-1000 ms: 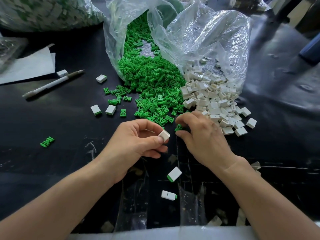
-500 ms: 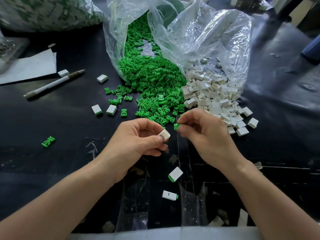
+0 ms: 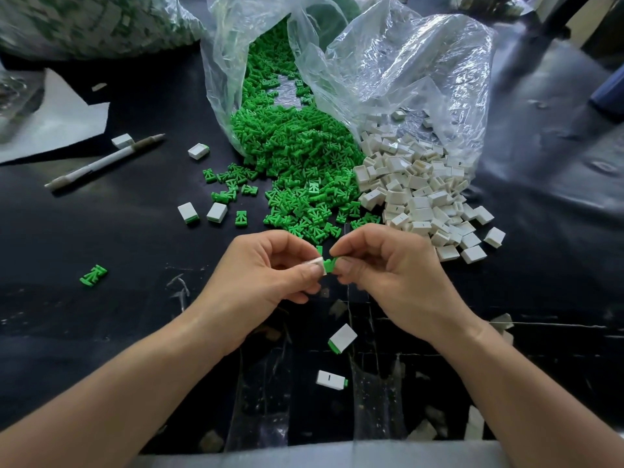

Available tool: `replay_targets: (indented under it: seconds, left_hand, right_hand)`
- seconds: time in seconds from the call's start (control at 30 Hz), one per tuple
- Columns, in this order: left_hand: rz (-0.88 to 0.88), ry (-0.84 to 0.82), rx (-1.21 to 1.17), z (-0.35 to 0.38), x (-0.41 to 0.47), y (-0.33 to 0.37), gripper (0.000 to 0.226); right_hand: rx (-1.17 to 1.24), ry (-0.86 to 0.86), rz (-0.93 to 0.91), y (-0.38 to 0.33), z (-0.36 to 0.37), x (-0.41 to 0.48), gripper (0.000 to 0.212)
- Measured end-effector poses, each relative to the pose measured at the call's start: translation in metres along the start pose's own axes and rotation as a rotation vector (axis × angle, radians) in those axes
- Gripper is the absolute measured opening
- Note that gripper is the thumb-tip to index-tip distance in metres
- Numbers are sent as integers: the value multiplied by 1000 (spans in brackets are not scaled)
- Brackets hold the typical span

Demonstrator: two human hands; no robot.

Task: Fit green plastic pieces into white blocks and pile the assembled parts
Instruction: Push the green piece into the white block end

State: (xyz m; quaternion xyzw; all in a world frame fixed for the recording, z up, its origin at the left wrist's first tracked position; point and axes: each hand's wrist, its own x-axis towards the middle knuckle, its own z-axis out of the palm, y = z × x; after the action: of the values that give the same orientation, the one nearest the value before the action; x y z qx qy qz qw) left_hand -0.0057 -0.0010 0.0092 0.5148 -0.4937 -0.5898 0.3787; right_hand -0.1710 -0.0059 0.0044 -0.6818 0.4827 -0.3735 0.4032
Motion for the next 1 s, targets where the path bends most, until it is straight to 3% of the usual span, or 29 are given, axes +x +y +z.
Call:
replay_targets:
  seconds: [0.37, 0.7, 0.87, 1.0]
  left_hand:
    - [42, -15, 19, 1, 0, 1, 6]
    - [-72, -101, 2, 3, -2, 2, 4]
    - [7, -119, 82, 0, -3, 3, 7]
    - [66, -159, 242, -4, -2, -2, 13]
  right_hand:
    - [68, -48, 81, 1, -1, 0, 19]
    - [-275, -116, -25, 0, 1, -4, 15]
    - [-301, -166, -7, -1, 1, -4, 19]
    - [-482, -234, -138, -4, 1, -5, 21]
